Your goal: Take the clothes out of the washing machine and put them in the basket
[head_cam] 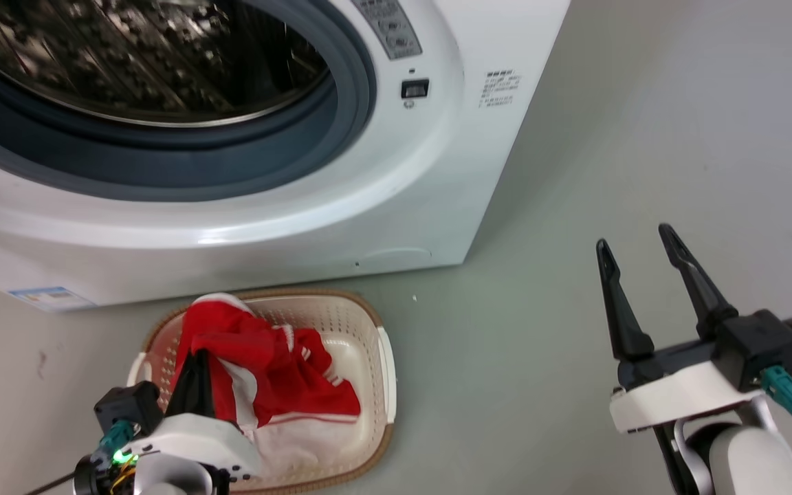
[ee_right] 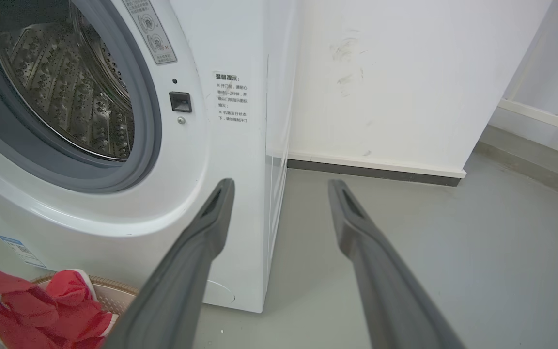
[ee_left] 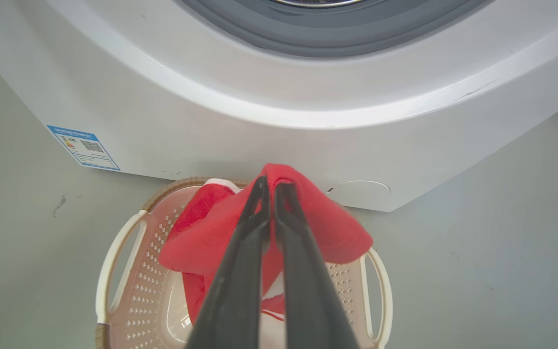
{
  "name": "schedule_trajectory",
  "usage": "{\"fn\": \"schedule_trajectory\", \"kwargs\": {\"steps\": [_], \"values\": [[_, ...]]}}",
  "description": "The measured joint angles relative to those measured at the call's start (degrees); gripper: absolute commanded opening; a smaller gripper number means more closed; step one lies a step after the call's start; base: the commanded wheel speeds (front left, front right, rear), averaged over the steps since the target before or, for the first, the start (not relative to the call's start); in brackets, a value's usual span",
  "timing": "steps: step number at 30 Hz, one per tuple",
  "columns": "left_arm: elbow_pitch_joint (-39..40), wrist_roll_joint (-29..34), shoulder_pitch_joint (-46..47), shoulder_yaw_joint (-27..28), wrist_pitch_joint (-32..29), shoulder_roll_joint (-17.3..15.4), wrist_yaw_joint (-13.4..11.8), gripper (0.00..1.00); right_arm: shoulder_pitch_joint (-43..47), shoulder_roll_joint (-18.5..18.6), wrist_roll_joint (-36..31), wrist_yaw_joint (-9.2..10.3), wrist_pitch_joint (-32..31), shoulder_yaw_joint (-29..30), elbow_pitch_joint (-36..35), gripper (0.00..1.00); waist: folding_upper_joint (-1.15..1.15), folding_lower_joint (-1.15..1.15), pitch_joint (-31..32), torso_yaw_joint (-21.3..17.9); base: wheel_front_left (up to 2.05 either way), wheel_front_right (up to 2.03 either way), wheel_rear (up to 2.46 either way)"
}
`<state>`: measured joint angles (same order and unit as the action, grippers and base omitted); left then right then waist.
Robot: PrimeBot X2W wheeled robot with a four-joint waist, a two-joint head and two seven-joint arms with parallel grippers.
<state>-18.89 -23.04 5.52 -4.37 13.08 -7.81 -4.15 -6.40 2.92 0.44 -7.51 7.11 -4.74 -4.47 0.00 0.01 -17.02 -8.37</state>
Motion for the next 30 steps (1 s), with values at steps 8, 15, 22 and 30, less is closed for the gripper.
{"fn": "schedule_trajectory", "kwargs": {"steps": [8,15,22,30], "values": [[-15.21,0.3,9.3,1.1,1.76,-0.33,2.34,0.0,-4.04,0.01,0.59,0.0,2.05,-0.85,0.01,1.0,0.0,0.0,-7.04,-1.38,0.0,0.0,0.0],[-25.14,2.38,17.31,2.6,1.9,-1.42,2.72,0.0,-7.27,0.01,1.62,-0.01,3.88,-2.33,1.31,1.0,0.0,0.0,-13.74,-3.93,0.0,0.0,0.0],[-33.93,3.98,22.25,3.26,1.98,-1.4,2.55,0.0,-9.62,0.02,2.96,-0.01,5.9,-3.28,2.82,1.0,0.0,0.0,-20.09,-7.05,0.0,0.0,0.0],[-44.72,4.17,25.02,4.12,1.99,-2.19,2.1,0.19,-11.46,0.01,3.8,-0.01,7.27,-4.61,4.08,1.0,0.0,0.0,-24.67,-10.04,0.0,0.0,0.0]]}}
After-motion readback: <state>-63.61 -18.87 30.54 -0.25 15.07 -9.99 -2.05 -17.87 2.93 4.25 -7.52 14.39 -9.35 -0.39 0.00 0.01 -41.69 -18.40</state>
